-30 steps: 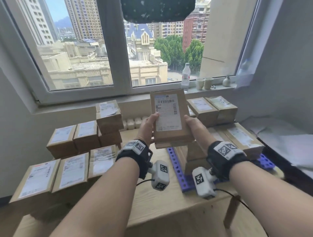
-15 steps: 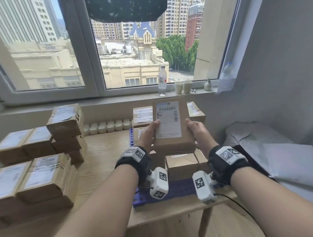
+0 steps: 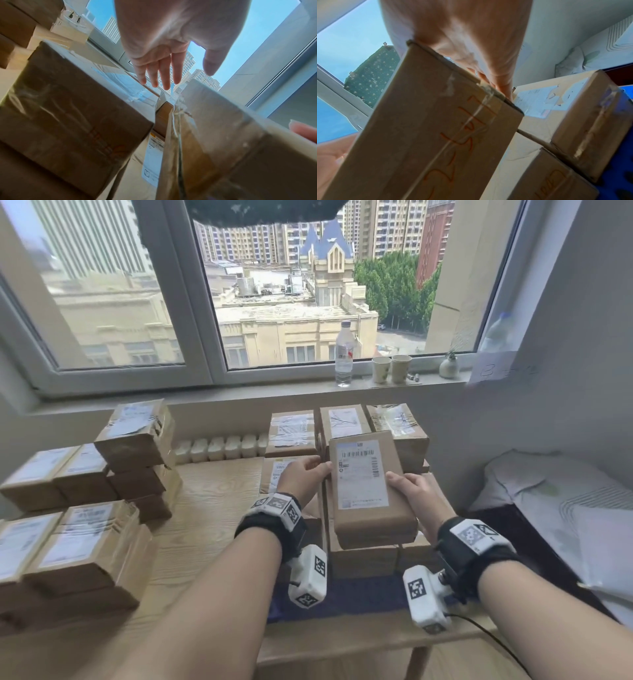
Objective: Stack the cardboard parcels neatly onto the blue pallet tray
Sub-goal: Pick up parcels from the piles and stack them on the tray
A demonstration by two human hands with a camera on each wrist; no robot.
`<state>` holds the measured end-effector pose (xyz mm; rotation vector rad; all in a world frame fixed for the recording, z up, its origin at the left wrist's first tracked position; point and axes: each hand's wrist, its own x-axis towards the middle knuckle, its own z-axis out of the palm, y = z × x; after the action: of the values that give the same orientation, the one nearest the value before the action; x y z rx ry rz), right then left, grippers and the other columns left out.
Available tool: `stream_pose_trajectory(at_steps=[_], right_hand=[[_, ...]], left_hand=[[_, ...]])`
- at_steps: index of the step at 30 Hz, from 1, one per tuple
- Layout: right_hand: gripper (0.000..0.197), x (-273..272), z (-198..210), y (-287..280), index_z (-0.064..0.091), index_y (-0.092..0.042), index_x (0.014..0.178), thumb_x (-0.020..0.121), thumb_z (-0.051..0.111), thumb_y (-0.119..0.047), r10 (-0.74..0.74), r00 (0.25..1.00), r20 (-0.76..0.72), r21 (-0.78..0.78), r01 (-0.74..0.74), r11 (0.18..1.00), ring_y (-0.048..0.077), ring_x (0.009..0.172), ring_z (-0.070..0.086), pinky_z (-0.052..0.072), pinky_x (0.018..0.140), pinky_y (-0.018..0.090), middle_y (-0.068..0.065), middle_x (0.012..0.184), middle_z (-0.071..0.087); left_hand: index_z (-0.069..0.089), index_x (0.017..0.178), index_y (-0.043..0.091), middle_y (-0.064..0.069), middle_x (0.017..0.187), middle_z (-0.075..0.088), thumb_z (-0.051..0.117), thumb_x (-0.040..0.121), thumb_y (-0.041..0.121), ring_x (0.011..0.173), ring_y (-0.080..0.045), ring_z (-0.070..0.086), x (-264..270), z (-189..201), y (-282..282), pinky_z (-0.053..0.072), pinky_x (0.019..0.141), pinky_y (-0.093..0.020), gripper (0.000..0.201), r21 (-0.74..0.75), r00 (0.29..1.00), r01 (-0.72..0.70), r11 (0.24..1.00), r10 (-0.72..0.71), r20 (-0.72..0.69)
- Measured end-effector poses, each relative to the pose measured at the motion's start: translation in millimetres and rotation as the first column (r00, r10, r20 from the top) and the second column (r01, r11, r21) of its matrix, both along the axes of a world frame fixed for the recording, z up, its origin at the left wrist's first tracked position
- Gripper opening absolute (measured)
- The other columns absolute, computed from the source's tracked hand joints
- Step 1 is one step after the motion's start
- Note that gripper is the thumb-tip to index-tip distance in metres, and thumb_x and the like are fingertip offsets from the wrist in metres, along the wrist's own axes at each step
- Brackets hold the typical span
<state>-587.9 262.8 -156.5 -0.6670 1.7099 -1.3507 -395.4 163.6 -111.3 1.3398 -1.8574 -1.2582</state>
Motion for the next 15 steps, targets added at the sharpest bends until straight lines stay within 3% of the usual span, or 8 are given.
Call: stream_pose_trajectory(at_steps=[1, 5, 8, 11, 15], right_hand=[[0.117, -4.2, -8.2, -5.4, 0.044, -0.012, 0.139, 0.046, 0.080, -0.073, 0.004, 1.000, 0.012, 0.014, -0.004, 1.000, 0.025, 0.105, 0.068, 0.055, 0.093, 0.046, 0.008, 0.126, 0.063], [0.097, -3.8, -13.8, -19.0, 0.046, -0.013, 0.135, 0.058, 0.072, -0.067, 0.011, 1.000, 0.018, 0.065, -0.012, 0.998, 0.026, 0.101, 0.068, 0.056, 0.091, 0.047, 0.008, 0.118, 0.066], [0.071, -1.5, -17.5, -28.9, 0.041, -0.013, 0.136, 0.083, 0.067, -0.052, 0.029, 0.999, 0.036, 0.094, -0.033, 0.995, 0.026, 0.102, 0.066, 0.053, 0.094, 0.047, 0.009, 0.117, 0.063], [0.066, -2.6, -26.5, -38.6, 0.039, -0.011, 0.138, 0.088, 0.064, -0.047, 0.032, 0.998, 0.051, 0.122, -0.038, 0.992, 0.027, 0.104, 0.065, 0.052, 0.096, 0.047, 0.011, 0.119, 0.062], [0.058, -1.6, -33.8, -48.1, 0.044, -0.006, 0.134, 0.091, 0.062, -0.041, 0.052, 0.998, 0.033, 0.166, -0.057, 0.984, 0.026, 0.100, 0.065, 0.053, 0.093, 0.045, 0.011, 0.114, 0.063]], left_hand=[[0.055, 0.139, 0.014, 0.000, 0.137, 0.058, 0.060, 0.093, 0.032, 0.124, -0.017, 0.055, -1.6, -3.0, -3.8, 0.041, 0.104, -0.031, 0.050, -0.008, 1.000, -0.001, 1.000, 0.001, 0.029], [0.046, 0.145, 0.018, -0.001, 0.147, 0.050, 0.060, 0.090, 0.024, 0.133, -0.020, 0.048, -9.8, -12.3, -11.3, 0.039, 0.109, -0.036, 0.057, -0.022, 0.990, 0.033, 0.999, -0.029, 0.136], [0.045, 0.145, 0.019, 0.000, 0.142, 0.054, 0.063, 0.091, 0.021, 0.126, -0.018, 0.052, -16.0, -19.6, -18.0, 0.043, 0.096, -0.028, 0.057, -0.022, 0.978, 0.070, 0.997, -0.065, 0.197], [0.045, 0.145, 0.021, 0.002, 0.138, 0.057, 0.066, 0.089, 0.021, 0.116, -0.013, 0.054, -19.9, -22.3, -26.1, 0.041, 0.087, -0.024, 0.060, -0.036, 0.963, 0.102, 0.994, -0.090, 0.254], [0.044, 0.145, 0.031, 0.004, 0.136, 0.054, 0.074, 0.080, 0.030, 0.125, -0.016, 0.048, -20.7, -28.9, -36.5, 0.043, 0.101, -0.035, 0.071, -0.080, 0.934, 0.111, 0.991, -0.077, 0.348]])
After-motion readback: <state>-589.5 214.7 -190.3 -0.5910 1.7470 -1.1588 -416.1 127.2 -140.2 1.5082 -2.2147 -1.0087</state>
